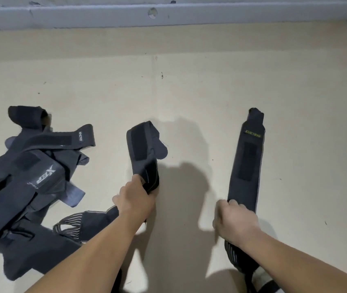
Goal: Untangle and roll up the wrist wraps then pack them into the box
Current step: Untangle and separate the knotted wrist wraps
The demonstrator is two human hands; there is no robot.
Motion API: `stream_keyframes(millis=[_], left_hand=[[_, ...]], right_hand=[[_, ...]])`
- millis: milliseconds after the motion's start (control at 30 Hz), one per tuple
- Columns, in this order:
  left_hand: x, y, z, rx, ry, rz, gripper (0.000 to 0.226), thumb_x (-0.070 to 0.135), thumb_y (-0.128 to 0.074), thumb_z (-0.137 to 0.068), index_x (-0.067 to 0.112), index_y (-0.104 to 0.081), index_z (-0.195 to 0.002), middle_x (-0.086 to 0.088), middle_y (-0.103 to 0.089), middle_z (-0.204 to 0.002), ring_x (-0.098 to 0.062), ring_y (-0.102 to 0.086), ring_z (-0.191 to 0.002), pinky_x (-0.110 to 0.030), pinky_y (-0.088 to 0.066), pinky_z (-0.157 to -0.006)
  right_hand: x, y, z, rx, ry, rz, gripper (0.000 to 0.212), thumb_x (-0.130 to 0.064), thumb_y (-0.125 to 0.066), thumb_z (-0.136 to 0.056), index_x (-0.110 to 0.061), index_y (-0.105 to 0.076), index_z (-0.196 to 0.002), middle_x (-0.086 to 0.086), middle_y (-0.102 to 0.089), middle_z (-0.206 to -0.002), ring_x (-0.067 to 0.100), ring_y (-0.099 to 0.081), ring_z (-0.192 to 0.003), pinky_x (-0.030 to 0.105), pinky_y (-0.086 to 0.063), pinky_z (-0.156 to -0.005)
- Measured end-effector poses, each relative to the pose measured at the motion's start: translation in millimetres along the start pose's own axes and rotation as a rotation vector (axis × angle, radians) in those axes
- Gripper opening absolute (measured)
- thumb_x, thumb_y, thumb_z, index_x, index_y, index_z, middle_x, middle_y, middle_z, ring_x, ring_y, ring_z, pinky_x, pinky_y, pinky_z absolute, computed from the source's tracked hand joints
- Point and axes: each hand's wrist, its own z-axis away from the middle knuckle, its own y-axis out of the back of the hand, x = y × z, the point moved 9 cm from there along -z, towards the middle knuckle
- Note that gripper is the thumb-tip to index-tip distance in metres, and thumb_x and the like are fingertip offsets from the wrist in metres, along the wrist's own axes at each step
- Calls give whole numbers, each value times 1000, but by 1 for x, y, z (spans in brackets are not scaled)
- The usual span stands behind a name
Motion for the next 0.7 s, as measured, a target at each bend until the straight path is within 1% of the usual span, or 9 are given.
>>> stream_keyframes(millis=[33, 100, 167, 233, 300, 400, 500, 600, 700], left_hand=[[6, -6, 4, -34, -9, -1, 28, 31, -63, -87, 25, -48, -109, 6, -61, -96, -25, -57, -92, -40, -36, -85], [20, -21, 16, -134, -51, 83, 28, 32, -65, -85, 24, -49, -106, 7, -62, -96, -23, -61, -91, -40, -46, -88], [44, -21, 29, -255, -100, 290, 22, 28, -67, -83, 23, -55, -100, 4, -66, -94, -21, -64, -89, -41, -56, -87], [75, -2, 46, -361, -144, 478, 14, 19, -67, -83, 20, -62, -96, 1, -70, -89, -20, -67, -85, -38, -59, -81], [110, 32, 66, -461, -224, 616, 9, 13, -67, -84, 13, -61, -90, 2, -66, -79, -20, -63, -76, -35, -54, -72], [153, 96, 106, -608, -338, 722, 18, 18, -67, -79, 6, -64, -92, -5, -67, -82, -22, -64, -78, -38, -48, -76], [170, 162, 157, -708, -420, 772, 23, 10, -69, -89, 12, -74, -112, -9, -79, -105, -24, -74, -95, -36, -57, -87], [171, 226, 217, -794, -505, 798, 26, -2, -66, -96, 18, -73, -111, -5, -80, -103, -17, -75, -92, -26, -60, -84], [164, 277, 277, -838, -589, 783, 29, 4, -70, -81, 17, -76, -106, -7, -79, -101, -19, -74, -89, -27, -60, -80]], right_hand=[[8, -13, 4, -125, -55, -103, 22, -37, -47, -97, -21, -52, -111, 2, -52, -114, 29, -58, -105, 39, -49, -85], [18, -18, 7, -204, -105, -269, 23, -44, -44, -94, -26, -56, -103, -2, -59, -109, 25, -62, -104, 39, -53, -91], [15, -3, 4, -240, -98, -402, 31, -49, -47, -90, -21, -60, -88, -6, -67, -89, 21, -65, -83, 34, -56, -80], [-2, 27, 6, -296, -67, -607, 43, -53, -51, -95, -13, -61, -81, 0, -63, -77, 23, -57, -70, 31, -48, -67], [-30, 68, 20, -377, -87, -944, 54, -57, -43, -104, -11, -69, -94, 2, -71, -82, 22, -66, -72, 30, -52, -67], [-68, 137, 49, -487, -88, -1461, 64, -70, -35, -104, -16, -64, -86, -2, -61, -68, 17, -59, -61, 25, -51, -66], [-86, 208, 82, -504, -15, -1695, 87, -76, -31, -100, -8, -84, -94, 15, -78, -106, 34, -74, -99, 46, -54, -97], [-93, 273, 124, -440, 81, -1789, 78, -61, -46, -102, 3, -81, -77, 21, -78, -100, 37, -78, -84, 49, -54, -89], [-100, 323, 168, -379, 170, -1815, 54, -48, -55, -101, 3, -73, -97, 19, -74, -91, 33, -74, -73, 42, -55, -80]])
